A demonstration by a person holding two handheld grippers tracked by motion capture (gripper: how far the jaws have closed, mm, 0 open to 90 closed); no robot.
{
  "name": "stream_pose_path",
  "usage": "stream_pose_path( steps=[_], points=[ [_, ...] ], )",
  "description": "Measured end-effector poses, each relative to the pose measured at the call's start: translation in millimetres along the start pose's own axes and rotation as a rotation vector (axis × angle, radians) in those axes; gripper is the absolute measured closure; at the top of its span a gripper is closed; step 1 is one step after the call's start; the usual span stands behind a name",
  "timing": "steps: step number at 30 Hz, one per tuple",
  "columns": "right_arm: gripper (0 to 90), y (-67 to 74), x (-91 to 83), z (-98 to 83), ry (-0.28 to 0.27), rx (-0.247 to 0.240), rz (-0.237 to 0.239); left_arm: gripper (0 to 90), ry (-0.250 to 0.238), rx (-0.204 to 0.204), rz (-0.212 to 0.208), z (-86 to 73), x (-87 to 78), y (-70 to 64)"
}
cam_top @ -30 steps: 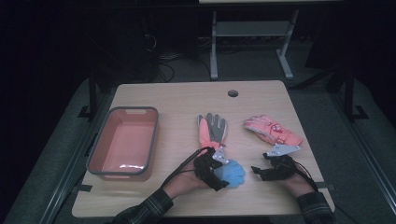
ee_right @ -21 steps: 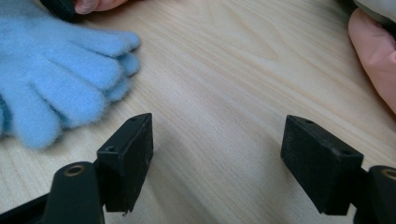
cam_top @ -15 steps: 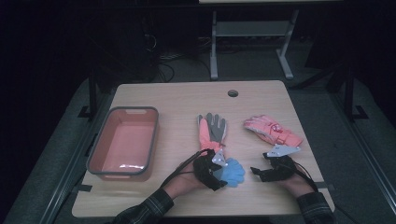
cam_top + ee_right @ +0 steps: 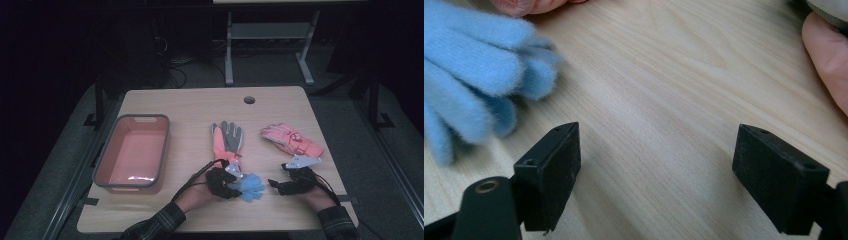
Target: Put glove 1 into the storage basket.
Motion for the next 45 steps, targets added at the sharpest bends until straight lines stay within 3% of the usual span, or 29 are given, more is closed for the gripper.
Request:
stream_pose_path(
  steps=[1, 4, 10, 11, 21, 26, 31, 32, 33, 36, 39, 42, 45],
  points=[
    [19.3, 0.0, 0.0, 0.0, 0.0, 0.0, 0.0, 74.5, 0.002, -0.002, -0.008, -0.4, -0.3, 0.5],
    [19.3, -0.1, 0.0, 0.0, 0.0, -0.001, 0.0, 76.8, -0.019, -0.063, -0.059, -0.8, -1.0, 0.6],
    [19.2, -0.1, 0.0, 0.0, 0.0, 0.0, 0.0, 77.9, -0.051, -0.096, -0.092, 2.7, -10.1, 0.3],
    [19.2, 0.0, 0.1, 0.0, 0.0, 0.0, 0.0, 77.9, -0.08, -0.106, -0.105, 7.0, -17.5, 0.3],
    [18.0, 0.4, 0.3, -0.1, 0.002, -0.002, 0.003, 77.8, -0.161, -0.142, -0.096, 15.8, -60.2, 7.3],
    [16.4, -0.1, 0.5, -0.1, 0.004, 0.0, 0.0, 77.8, -0.182, -0.155, -0.074, 16.1, -78.2, 13.8],
    [12.8, 1.5, 0.8, -0.6, 0.013, 0.011, -0.003, 77.7, -0.214, -0.191, -0.024, 11.6, -104.9, 26.6],
    [8.3, 1.5, 1.5, -1.1, 0.02, 0.004, 0.0, 77.7, -0.233, -0.221, -0.007, 8.1, -116.2, 31.9],
    [8.3, 1.5, 1.5, -1.1, 0.02, 0.004, 0.0, 77.7, -0.233, -0.221, -0.007, 8.1, -116.2, 31.9],
    [2.2, 2.3, 2.9, -2.2, 0.037, 0.006, 0.003, 77.7, -0.26, -0.255, 0.028, -0.9, -135.7, 42.3],
    [0.7, 1.3, 3.4, -2.5, 0.043, 0.0, -0.003, 77.7, -0.291, -0.297, 0.063, -12.8, -156.2, 53.9],
    [0.7, 1.5, 3.6, -2.6, 0.044, 0.007, -0.002, 77.7, -0.3, -0.315, 0.083, -19.6, -165.8, 59.7],
    [0.7, 1.6, 3.6, -2.6, 0.044, 0.007, -0.002, 77.7, -0.304, -0.349, 0.138, -33.3, -182.8, 71.8]
  ],
)
Point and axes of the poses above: each handheld gripper's, and its own axes: x roughly forward along the jaws, z roughly out of its top, y roughly to its left, the point moved 9 cm from there along x, roughly forward along the jaws, and after that the axes turned 1 degree about -x, right-handed, at the moved point
